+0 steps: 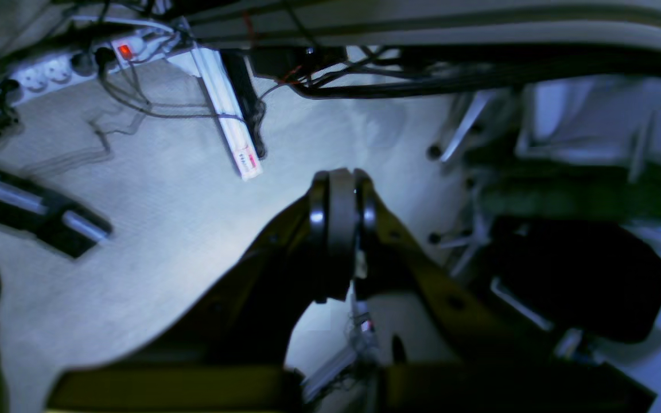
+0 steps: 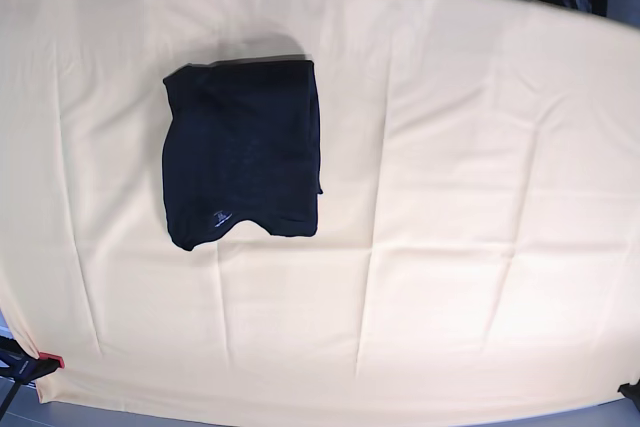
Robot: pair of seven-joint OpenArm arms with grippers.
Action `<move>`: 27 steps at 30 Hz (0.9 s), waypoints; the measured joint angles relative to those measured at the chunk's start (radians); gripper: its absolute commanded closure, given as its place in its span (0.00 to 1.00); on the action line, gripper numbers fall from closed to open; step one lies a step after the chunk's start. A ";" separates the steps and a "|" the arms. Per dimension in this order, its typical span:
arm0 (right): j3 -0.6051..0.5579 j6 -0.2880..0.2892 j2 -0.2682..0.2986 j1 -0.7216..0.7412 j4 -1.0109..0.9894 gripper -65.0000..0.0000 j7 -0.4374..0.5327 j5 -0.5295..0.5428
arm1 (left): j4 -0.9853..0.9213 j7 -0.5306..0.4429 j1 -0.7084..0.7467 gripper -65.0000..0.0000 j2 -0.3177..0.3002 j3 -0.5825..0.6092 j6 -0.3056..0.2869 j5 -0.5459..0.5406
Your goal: Fold the T-shirt properly
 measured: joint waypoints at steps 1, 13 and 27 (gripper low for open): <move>-0.045 0.000 0.019 0.005 -0.034 1.00 0.010 -0.059 | -0.045 -0.007 -0.027 1.00 0.002 0.016 0.000 0.035; -0.557 -0.003 0.083 0.270 -0.449 1.00 0.562 -0.662 | -0.645 -0.394 -0.366 1.00 0.004 0.307 0.003 0.421; -1.051 -0.268 0.034 0.664 -1.101 1.00 1.246 -1.248 | -1.297 -1.125 -0.747 1.00 0.075 0.668 0.156 1.013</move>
